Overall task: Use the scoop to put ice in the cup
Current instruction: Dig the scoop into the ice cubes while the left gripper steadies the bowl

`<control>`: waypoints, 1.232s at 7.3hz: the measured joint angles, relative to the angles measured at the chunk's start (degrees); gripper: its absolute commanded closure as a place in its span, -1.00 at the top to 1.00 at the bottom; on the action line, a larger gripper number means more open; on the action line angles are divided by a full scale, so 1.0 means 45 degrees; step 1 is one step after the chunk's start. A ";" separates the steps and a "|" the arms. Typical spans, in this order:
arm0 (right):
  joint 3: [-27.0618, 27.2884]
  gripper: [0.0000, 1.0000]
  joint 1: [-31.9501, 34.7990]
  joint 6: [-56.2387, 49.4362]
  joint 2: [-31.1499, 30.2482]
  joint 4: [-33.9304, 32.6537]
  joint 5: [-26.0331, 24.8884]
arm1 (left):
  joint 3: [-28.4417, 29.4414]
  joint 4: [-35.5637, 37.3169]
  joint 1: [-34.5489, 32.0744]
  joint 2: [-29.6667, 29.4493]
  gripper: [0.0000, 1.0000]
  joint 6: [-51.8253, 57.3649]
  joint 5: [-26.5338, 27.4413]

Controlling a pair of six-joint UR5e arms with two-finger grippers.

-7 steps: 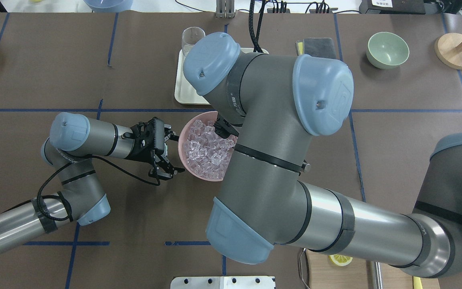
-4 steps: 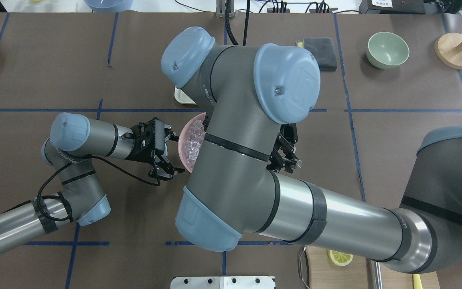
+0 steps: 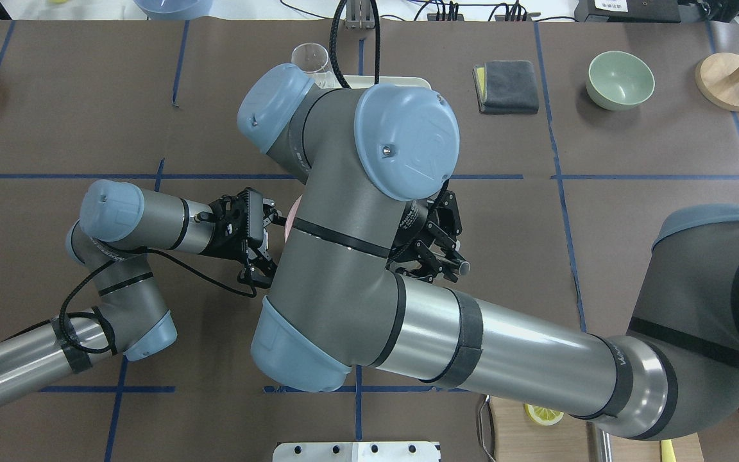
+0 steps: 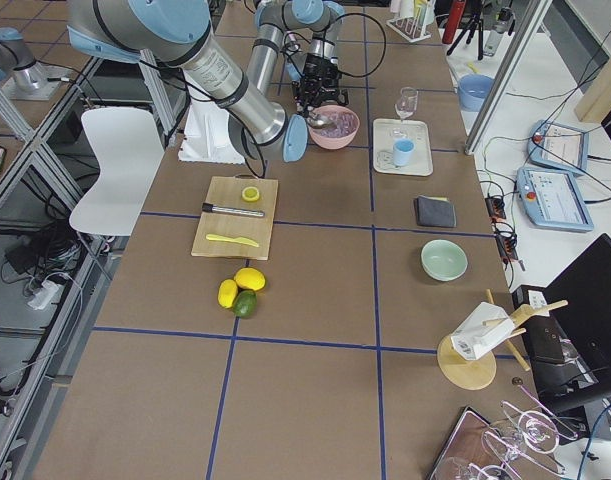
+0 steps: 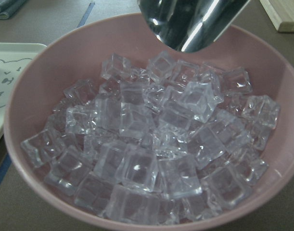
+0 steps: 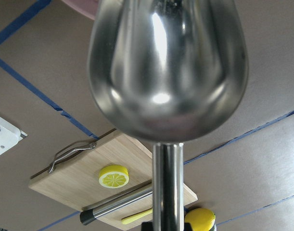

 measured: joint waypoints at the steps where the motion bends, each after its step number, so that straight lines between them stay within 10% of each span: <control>1: -0.0194 -1.00 -0.0043 0.0004 0.0041 0.0038 -0.0002 | 0.0000 0.0000 0.0002 0.0001 1.00 0.0000 0.0000; 9: -0.2075 -1.00 -0.0318 0.0720 -0.0283 0.3535 0.0003 | 0.0000 -0.0001 -0.0007 0.0007 1.00 0.0000 0.0004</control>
